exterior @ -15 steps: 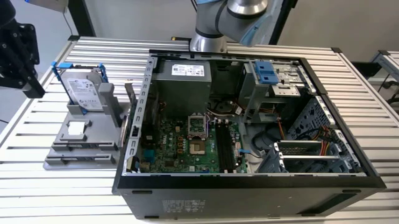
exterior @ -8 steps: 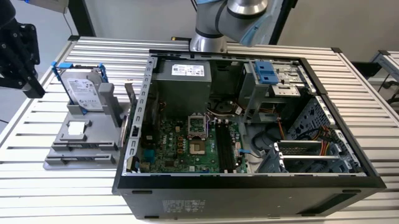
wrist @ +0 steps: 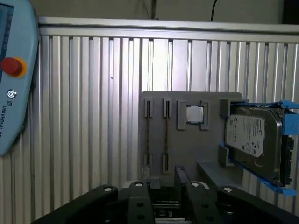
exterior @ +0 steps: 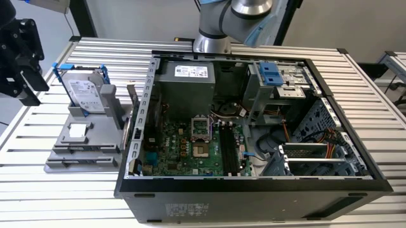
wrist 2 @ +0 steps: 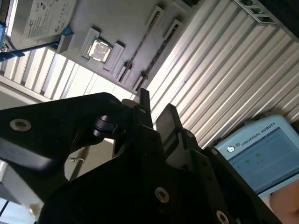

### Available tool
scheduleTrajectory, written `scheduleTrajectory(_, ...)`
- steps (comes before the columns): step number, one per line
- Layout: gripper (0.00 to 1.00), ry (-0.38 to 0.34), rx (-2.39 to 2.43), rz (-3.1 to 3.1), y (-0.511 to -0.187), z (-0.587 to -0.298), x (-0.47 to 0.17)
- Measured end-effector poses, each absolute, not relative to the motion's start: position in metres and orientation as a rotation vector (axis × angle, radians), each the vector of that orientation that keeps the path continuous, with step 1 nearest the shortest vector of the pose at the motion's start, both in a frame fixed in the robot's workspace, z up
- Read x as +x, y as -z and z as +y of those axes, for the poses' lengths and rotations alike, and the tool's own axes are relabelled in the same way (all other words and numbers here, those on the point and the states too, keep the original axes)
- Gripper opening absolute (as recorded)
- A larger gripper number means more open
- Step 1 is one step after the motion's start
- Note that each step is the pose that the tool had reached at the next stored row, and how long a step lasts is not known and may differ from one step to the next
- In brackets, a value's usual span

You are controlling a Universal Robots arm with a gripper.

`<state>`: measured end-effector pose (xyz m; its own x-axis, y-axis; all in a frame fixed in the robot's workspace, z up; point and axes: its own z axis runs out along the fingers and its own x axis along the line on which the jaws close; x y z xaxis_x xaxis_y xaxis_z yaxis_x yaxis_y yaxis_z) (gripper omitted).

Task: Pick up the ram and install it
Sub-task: 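Pick up the ram and move it above insertion slot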

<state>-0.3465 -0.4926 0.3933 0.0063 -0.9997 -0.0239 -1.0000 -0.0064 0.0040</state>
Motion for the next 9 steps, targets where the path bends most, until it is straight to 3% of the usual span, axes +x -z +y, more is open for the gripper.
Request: scheduleTrajectory(9,1.0,-0.031,-2.213,2.21,-0.3922,-0.4926,-0.3465)
